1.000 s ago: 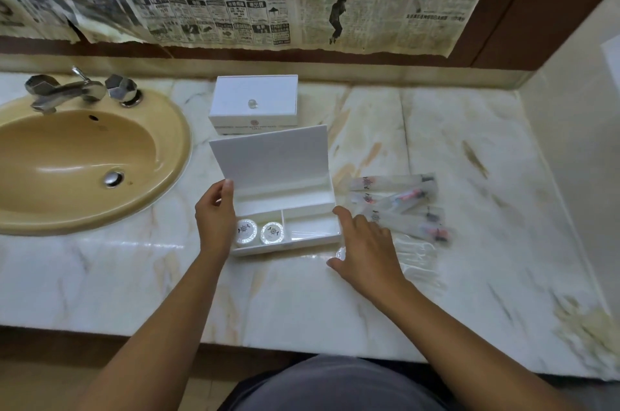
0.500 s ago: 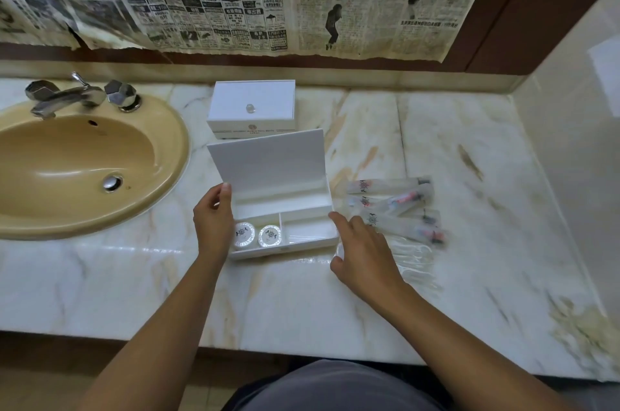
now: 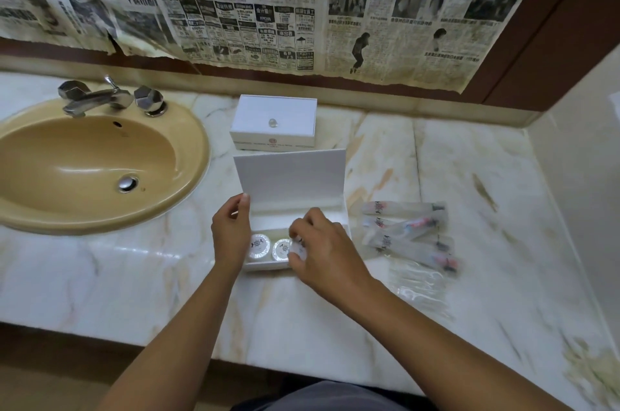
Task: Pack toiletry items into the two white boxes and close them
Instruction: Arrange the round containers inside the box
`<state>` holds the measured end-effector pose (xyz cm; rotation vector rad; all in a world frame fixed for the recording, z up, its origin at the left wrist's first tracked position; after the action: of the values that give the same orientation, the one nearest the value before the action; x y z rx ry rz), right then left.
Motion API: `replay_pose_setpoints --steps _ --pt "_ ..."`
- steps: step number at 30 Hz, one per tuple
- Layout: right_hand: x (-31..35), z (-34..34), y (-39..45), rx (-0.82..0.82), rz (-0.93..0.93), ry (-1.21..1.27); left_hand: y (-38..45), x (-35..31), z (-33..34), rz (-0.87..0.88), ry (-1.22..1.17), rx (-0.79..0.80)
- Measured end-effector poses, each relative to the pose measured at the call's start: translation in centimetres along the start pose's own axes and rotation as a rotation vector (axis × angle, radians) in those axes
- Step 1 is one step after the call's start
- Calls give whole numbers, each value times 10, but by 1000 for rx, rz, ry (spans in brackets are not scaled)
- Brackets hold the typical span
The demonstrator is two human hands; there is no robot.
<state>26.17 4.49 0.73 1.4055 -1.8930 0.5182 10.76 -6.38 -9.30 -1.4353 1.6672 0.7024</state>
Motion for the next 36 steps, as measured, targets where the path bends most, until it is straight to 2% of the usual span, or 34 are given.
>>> replay_pose_setpoints --steps 10,20,27,36 --pt "12 38 33 192 -26 -186 1 5 0 -33 -19 3" --pt "-2 47 38 205 3 -448 3 7 0 -44 -16 5" --pt "-17 51 43 272 113 -486 2 4 1 -37 5 6" --pt "-26 48 36 219 120 -375 1 2 0 -11 10 5"
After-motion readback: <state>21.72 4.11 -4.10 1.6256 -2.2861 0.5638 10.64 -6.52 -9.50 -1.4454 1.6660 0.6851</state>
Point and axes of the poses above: each hand's wrist, its own y-axis towards the middle knuckle, its own z-axis out of the palm, x = y × z, the point moved 7 cm from there along y, towards the middle knuckle, and after that the axes turned 15 degrees about y, right-handed, at the moved point
